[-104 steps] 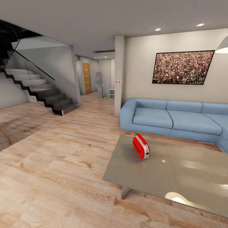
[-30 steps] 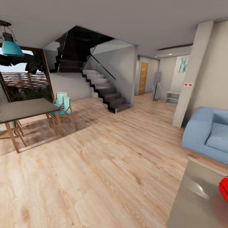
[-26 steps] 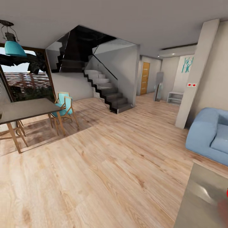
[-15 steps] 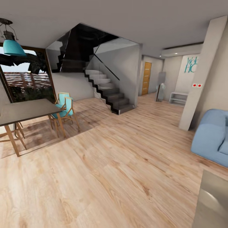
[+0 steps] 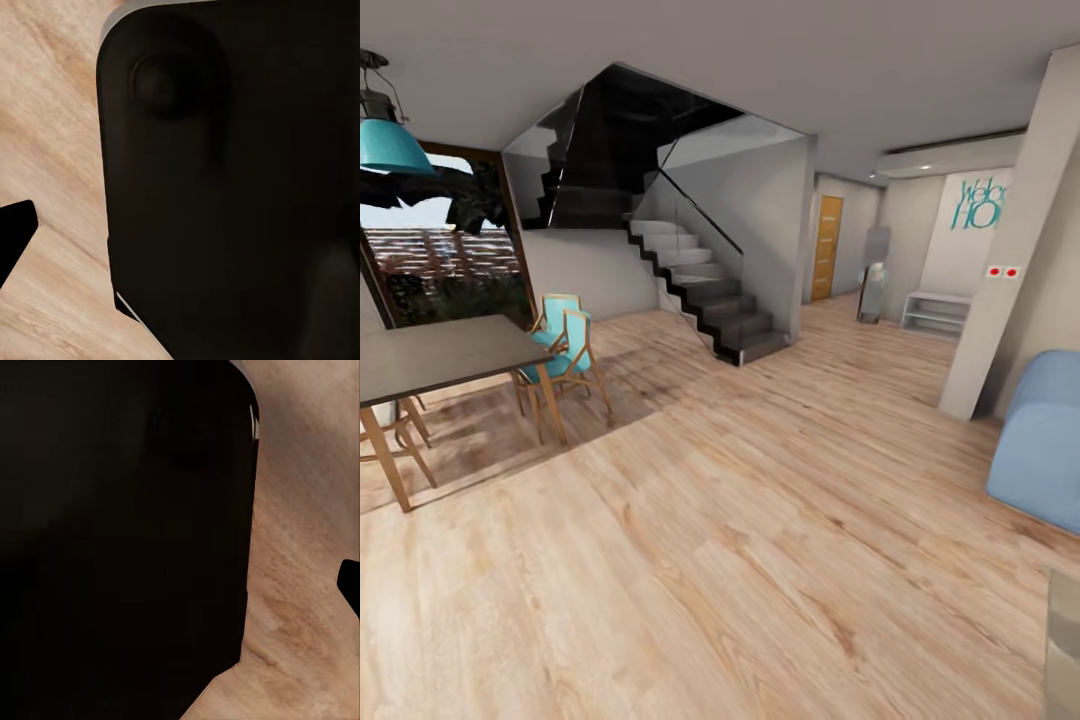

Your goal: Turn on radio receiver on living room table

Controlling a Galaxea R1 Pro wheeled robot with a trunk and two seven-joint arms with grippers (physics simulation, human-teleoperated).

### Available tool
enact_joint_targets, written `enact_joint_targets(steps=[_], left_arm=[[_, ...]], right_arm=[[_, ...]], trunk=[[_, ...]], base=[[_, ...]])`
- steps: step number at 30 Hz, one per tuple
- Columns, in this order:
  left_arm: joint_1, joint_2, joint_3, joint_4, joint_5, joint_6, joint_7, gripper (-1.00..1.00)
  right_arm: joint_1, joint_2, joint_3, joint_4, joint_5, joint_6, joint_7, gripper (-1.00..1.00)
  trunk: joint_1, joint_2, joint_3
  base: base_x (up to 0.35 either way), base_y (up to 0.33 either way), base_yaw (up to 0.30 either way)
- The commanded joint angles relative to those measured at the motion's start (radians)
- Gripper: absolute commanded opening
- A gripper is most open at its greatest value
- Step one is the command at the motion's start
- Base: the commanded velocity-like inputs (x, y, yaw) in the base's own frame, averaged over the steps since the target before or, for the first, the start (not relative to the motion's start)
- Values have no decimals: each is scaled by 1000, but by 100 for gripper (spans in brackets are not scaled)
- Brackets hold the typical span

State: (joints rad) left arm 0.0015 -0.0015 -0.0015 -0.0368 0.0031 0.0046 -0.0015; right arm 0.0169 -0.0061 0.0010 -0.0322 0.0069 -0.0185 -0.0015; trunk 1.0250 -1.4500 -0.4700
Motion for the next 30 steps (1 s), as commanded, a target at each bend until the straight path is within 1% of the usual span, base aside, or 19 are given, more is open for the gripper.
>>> enact_joint_targets(steps=[1, 17, 22, 30], left_arm=[[0, 0, 0, 0, 0, 0, 0, 100], [0, 0, 0, 0, 0, 0, 0, 100], [0, 0, 0, 0, 0, 0, 0, 100], [0, 0, 0, -1, 0, 2, 0, 100]], right_arm=[[0, 0, -1, 0, -1, -1, 0, 100], [0, 1, -3, 0, -2, -28, 0, 100], [0, 1, -3, 0, -2, -29, 0, 100], [0, 1, -4, 0, -2, -28, 0, 100]], trunk=[[0, 0, 0], [0, 0, 0], [0, 0, 0], [0, 0, 0]], base=[[324, 129, 0], [324, 129, -10], [324, 129, -203], [324, 129, -280]])
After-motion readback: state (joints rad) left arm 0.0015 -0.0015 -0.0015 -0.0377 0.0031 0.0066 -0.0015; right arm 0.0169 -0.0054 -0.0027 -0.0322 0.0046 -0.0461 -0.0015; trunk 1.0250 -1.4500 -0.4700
